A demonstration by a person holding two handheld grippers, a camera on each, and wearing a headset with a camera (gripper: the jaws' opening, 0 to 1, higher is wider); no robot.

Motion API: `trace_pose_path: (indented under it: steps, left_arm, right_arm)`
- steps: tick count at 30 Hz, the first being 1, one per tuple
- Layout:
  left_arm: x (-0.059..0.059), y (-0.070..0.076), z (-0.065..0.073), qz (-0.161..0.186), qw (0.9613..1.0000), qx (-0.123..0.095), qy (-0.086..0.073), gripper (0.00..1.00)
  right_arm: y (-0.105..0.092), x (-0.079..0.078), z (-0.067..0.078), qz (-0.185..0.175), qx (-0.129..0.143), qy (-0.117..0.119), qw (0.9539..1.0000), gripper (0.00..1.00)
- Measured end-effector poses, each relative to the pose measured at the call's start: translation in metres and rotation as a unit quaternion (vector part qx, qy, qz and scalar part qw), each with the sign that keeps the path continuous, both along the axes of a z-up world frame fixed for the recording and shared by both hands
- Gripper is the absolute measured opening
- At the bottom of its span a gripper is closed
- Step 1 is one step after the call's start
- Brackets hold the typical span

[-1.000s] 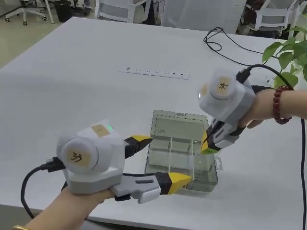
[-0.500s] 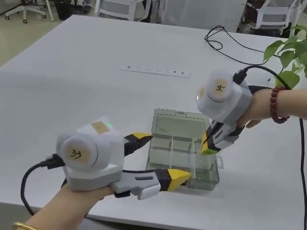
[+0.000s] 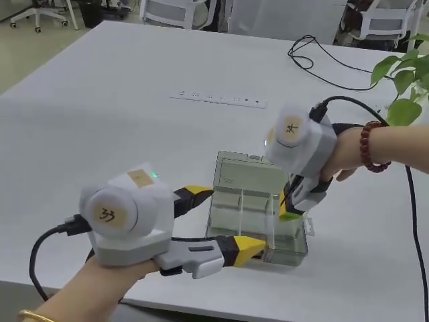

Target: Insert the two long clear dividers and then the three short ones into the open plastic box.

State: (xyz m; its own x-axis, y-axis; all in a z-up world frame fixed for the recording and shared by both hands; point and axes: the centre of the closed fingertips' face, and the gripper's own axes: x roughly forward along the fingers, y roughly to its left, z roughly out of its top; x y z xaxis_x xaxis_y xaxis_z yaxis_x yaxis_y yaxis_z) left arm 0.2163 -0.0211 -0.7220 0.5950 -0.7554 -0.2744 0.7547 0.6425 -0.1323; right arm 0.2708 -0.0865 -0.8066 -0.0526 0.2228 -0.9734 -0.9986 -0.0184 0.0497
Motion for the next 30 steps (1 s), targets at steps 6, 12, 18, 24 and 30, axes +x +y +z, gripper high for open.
trace_pose_path:
  steps: [6,12,18,24,30]
  left_arm:
    - [0.0,0.001,0.0,0.002,1.0,0.001,0.0,0.68]
    - [0.0,0.002,0.0,0.002,1.0,0.003,0.001,0.67]
    - [0.001,0.003,0.0,0.004,1.0,0.006,0.001,0.67]
    - [0.001,0.005,-0.002,0.007,0.9999,0.01,0.002,0.67]
    - [0.0,0.005,-0.003,0.009,0.9999,0.014,0.003,0.66]
  right_arm:
    - [-0.001,-0.001,-0.005,0.004,0.001,0.002,1.0,0.02]
    - [0.0,-0.002,-0.013,-0.001,0.0,0.004,1.0,0.02]
    - [0.0,-0.001,-0.023,-0.014,-0.001,0.015,0.9998,0.02]
    - [0.0,-0.002,-0.028,-0.016,-0.002,0.02,0.9997,0.03]
    - [0.0,-0.003,-0.028,-0.016,0.001,0.019,0.9997,0.03]
